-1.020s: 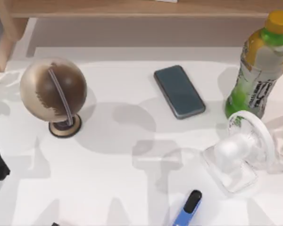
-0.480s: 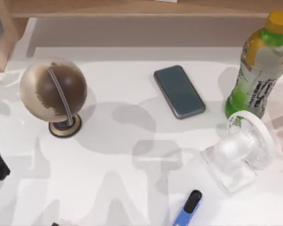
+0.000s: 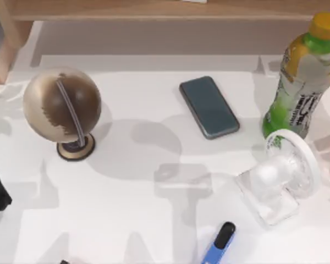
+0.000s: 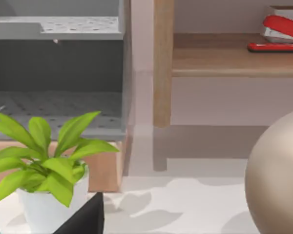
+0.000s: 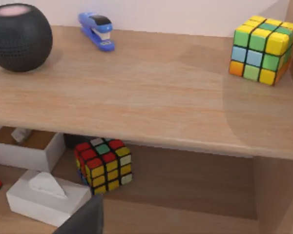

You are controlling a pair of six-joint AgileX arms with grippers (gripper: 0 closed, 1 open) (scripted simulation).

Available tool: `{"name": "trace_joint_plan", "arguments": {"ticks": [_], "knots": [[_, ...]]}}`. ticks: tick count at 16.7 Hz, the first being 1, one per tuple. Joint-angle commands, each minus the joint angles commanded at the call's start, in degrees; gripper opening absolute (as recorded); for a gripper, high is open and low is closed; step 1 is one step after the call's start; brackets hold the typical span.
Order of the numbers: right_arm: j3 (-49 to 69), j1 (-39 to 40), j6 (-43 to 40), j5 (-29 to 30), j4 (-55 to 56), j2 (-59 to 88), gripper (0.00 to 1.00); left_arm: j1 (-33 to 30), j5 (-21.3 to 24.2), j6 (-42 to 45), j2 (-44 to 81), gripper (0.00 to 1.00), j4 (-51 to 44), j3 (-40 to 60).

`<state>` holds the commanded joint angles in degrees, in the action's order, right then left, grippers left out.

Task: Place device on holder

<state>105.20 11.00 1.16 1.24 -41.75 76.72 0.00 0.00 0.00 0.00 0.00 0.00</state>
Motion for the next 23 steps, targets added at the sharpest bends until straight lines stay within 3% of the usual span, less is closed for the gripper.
{"name": "trace_joint_plan", "arguments": {"ticks": [5,12,17,23], "knots": [[19.2,3.2,0.5,-0.2,-8.3,17.3,1.00,0.0,0.0,0.0,0.0,1.00,0.0,0.0],[38.0,9.3,1.8,-0.2,-24.3,54.0,1.00,0.0,0.0,0.0,0.0,1.00,0.0,0.0],[44.3,14.0,4.7,-0.2,-35.3,71.4,1.00,0.0,0.0,0.0,0.0,1.00,0.0,0.0],[44.8,15.3,5.7,-0.1,-38.7,75.5,1.00,0.0,0.0,0.0,0.0,1.00,0.0,0.0]]}}
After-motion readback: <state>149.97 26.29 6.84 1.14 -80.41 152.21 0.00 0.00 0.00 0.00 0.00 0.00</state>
